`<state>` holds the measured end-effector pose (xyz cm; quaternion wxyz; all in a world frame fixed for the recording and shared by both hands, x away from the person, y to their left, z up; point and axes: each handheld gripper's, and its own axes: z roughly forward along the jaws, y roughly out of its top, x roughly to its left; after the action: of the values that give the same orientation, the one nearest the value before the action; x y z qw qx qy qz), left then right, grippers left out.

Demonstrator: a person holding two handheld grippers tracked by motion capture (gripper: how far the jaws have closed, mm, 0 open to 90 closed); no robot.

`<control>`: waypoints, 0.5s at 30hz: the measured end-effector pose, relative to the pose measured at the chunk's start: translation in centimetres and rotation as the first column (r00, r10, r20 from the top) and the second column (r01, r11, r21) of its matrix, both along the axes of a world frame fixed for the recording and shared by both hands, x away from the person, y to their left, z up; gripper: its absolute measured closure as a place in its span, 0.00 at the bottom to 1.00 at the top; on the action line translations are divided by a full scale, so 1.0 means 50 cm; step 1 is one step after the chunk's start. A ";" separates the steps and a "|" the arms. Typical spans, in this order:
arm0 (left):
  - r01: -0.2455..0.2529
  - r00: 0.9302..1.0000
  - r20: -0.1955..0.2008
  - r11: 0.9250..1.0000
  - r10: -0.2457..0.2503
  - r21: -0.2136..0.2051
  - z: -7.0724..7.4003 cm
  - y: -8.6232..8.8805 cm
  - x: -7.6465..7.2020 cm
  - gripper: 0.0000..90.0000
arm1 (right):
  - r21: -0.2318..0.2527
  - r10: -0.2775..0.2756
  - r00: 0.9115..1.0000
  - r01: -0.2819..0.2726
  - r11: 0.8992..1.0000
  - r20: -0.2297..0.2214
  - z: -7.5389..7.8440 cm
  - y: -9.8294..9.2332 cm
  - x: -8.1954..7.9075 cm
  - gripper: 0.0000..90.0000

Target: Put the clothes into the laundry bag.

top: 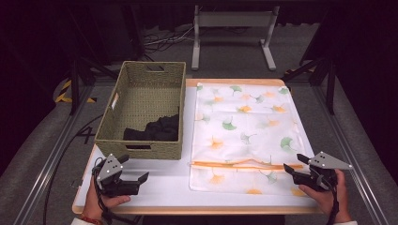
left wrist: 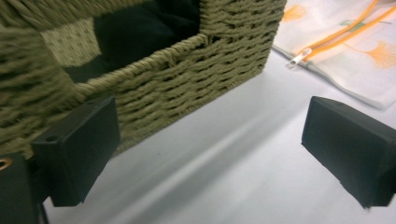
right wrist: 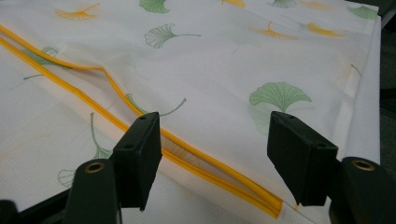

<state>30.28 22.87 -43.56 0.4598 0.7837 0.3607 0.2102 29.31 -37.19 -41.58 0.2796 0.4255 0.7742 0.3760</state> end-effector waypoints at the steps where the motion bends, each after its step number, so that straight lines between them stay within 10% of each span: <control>1: -0.015 1.000 0.011 1.000 0.015 0.013 0.000 0.005 0.001 0.08 | 0.004 0.003 1.000 -0.003 1.000 -0.003 -0.001 0.000 -0.001 0.41; 15: -0.020 1.000 -0.011 1.000 0.020 -0.001 -0.007 0.024 0.008 0.12 | -0.004 0.073 0.997 -0.073 0.997 -0.002 0.005 0.032 0.001 0.49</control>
<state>30.69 24.07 -43.89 0.4563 0.7810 0.3709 0.2103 29.38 -35.58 -41.34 0.2661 0.3968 0.7901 0.3839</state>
